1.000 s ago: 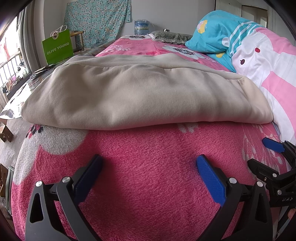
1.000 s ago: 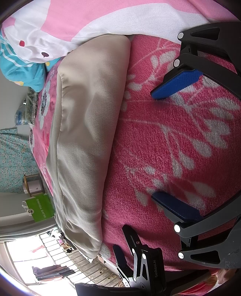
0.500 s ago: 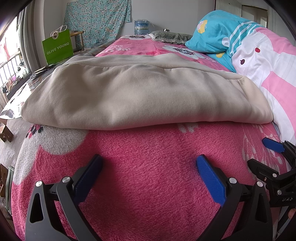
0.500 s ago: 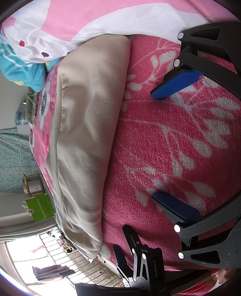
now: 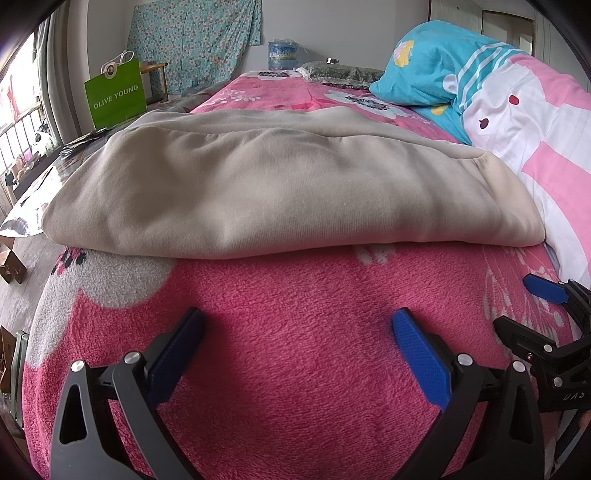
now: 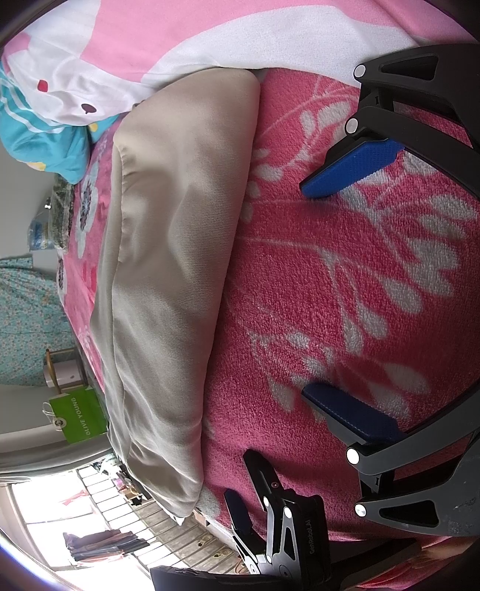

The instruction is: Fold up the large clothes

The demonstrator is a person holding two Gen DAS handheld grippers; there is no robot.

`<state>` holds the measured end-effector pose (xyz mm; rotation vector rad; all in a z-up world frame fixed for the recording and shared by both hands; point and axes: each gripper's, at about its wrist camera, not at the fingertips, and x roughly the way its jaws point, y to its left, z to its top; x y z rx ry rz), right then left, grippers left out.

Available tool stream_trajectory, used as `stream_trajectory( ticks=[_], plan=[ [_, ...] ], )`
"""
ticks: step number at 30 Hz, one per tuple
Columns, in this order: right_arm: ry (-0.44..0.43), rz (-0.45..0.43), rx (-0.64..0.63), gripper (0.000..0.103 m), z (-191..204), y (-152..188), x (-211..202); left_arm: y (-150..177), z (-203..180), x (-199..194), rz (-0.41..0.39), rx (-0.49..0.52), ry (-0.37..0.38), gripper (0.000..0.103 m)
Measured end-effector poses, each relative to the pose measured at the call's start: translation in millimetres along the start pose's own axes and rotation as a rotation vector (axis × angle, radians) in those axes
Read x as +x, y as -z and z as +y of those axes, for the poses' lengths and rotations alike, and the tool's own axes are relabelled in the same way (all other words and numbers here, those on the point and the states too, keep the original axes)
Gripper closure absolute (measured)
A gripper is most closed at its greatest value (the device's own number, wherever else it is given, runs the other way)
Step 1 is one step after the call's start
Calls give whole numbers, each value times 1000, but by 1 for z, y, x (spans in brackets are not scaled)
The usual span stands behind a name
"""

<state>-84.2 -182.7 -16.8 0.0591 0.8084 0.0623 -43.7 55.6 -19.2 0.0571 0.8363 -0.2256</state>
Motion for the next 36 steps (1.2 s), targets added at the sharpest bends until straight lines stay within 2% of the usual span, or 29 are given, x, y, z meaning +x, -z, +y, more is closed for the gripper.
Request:
stream_trajectory(
  ticks=[36],
  plan=[
    [-15, -10, 13, 7, 14, 2, 11, 4, 1, -1, -4, 1, 2, 4]
  ],
)
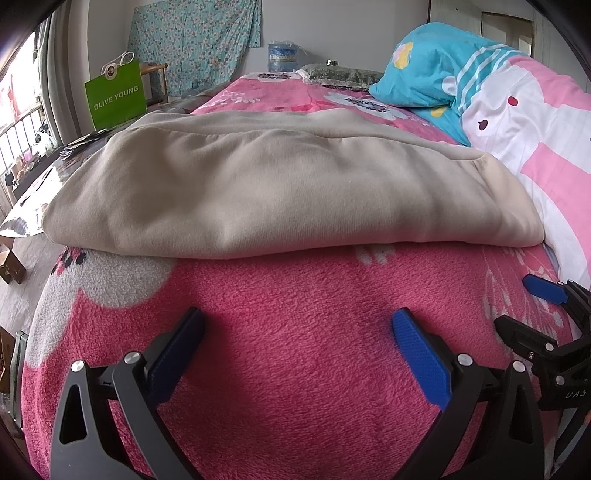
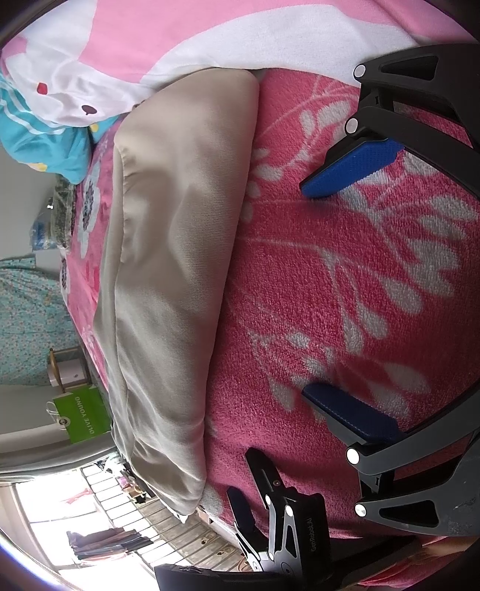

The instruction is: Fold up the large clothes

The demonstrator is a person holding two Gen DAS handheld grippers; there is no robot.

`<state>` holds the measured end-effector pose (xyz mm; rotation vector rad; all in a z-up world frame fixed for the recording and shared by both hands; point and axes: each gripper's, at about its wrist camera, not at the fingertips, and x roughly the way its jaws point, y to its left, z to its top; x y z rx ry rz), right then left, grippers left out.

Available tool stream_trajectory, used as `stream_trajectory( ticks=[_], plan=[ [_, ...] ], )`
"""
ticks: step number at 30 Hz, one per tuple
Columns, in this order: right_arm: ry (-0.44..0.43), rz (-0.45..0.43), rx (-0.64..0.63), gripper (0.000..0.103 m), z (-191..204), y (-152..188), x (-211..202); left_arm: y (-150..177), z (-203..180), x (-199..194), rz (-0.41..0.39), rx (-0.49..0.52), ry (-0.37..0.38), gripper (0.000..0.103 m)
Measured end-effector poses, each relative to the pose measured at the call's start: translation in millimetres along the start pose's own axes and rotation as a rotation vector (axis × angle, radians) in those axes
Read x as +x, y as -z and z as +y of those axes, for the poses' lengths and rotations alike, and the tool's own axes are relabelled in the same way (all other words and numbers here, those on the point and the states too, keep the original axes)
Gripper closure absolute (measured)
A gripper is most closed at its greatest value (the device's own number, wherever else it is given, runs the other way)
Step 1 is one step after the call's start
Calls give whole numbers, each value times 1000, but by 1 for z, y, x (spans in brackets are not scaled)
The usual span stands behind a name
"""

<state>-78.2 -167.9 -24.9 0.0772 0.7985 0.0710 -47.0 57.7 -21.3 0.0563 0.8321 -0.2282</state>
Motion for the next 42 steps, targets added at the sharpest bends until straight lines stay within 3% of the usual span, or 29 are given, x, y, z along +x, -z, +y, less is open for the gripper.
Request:
stream_trajectory(
  ticks=[42],
  plan=[
    [-7, 8, 3, 7, -16, -5, 1, -3, 1, -1, 7, 2, 0, 4]
  ],
)
